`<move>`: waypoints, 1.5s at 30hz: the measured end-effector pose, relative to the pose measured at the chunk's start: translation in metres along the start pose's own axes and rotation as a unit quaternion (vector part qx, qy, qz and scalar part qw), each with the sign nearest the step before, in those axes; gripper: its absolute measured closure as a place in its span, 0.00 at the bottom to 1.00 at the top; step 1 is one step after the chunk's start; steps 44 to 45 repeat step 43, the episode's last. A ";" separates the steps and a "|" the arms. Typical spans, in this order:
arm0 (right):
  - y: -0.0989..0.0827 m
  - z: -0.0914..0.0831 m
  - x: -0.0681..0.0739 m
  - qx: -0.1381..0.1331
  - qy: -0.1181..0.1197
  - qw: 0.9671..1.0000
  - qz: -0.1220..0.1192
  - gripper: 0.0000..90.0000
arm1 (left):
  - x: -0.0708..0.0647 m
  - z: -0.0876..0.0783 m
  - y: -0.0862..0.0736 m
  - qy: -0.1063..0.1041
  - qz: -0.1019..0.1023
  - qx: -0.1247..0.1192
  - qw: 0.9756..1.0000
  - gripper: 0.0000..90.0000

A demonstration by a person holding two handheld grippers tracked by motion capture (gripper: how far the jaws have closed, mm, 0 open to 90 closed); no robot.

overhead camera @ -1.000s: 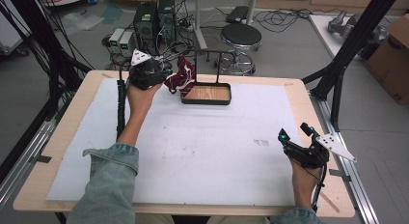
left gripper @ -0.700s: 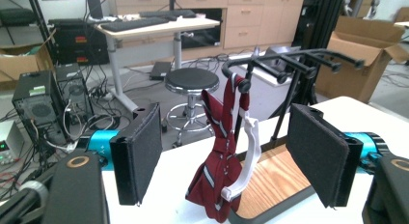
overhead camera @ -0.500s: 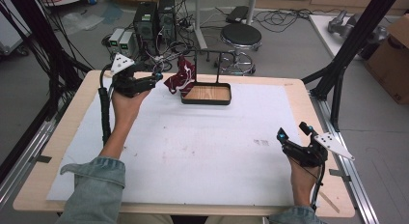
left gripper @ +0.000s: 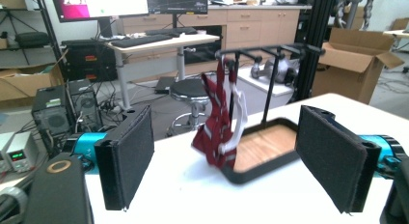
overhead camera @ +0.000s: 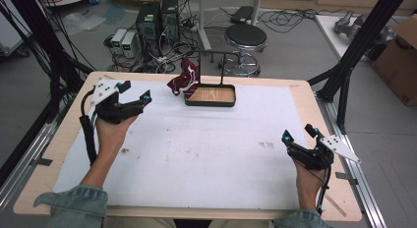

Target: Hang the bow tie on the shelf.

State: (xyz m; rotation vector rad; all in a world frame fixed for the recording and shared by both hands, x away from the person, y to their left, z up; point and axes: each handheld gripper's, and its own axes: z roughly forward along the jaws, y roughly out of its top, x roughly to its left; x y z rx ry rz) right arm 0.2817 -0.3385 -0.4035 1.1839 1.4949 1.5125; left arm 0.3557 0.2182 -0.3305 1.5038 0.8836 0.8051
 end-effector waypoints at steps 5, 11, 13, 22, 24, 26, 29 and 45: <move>0.000 0.001 0.002 0.001 0.002 1.000 -0.004 0.12 | 0.001 -0.021 -0.018 0.013 -0.002 0.002 1.000 0.24; 0.000 0.000 0.001 0.002 0.001 1.000 -0.002 0.12 | 0.004 -0.039 -0.040 0.034 -0.014 0.013 0.999 0.23; -0.001 0.001 0.001 0.002 0.000 1.000 -0.002 0.12 | 0.004 -0.044 -0.046 0.043 -0.012 0.010 0.999 0.23; -0.002 0.002 0.002 0.005 -0.001 1.000 -0.004 0.12 | 0.005 -0.062 -0.065 0.058 -0.013 0.015 0.998 0.23; -0.001 0.001 0.001 0.005 0.000 1.000 -0.005 0.12 | 0.005 -0.063 -0.067 0.059 -0.015 0.015 0.998 0.23; -0.001 0.001 0.001 0.005 0.001 1.000 -0.004 0.12 | 0.006 -0.064 -0.070 0.061 -0.014 0.017 0.998 0.23; -0.002 0.001 0.002 0.006 0.000 1.000 -0.006 0.12 | 0.007 -0.066 -0.076 0.067 -0.011 0.023 0.997 0.23; -0.002 0.002 0.002 0.007 -0.002 1.000 -0.008 0.12 | 0.011 -0.068 -0.082 0.070 -0.019 0.026 0.997 0.22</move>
